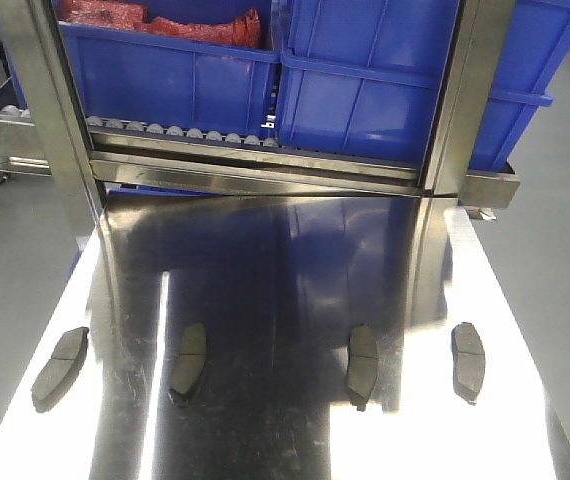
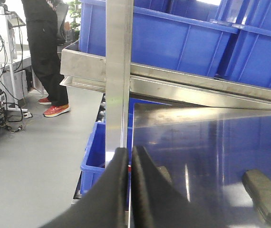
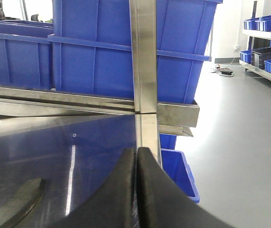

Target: Move and align brake pads A on conveyor

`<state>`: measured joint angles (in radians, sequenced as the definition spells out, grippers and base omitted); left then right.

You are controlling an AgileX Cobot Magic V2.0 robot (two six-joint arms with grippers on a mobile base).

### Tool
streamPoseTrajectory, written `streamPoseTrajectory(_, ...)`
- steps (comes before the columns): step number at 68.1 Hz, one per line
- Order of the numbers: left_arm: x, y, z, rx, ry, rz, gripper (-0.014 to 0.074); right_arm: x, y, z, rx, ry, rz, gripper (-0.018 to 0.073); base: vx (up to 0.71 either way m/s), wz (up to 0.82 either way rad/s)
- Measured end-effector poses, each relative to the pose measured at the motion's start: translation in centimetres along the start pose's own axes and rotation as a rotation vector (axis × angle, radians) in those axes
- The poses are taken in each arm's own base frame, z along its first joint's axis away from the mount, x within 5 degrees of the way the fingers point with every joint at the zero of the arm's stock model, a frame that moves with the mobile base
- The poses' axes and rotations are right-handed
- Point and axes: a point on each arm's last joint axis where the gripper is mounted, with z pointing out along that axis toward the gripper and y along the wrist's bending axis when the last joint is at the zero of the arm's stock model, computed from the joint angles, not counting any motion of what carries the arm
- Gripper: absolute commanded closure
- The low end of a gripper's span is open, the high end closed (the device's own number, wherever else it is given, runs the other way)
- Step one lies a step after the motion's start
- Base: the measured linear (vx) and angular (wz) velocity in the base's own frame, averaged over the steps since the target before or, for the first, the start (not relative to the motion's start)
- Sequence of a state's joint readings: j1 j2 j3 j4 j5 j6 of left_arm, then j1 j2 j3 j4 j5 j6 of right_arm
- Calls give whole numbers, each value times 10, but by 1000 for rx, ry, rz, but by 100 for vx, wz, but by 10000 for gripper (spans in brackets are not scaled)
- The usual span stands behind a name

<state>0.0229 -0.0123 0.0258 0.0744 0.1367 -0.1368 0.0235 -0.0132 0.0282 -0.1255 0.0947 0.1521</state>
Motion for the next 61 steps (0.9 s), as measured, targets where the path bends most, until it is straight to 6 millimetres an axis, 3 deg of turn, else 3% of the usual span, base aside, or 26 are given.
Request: streamPoseTrajectory(61,0,0,0,0,0,0,602,0,0,0,0,0,0,571,0,0)
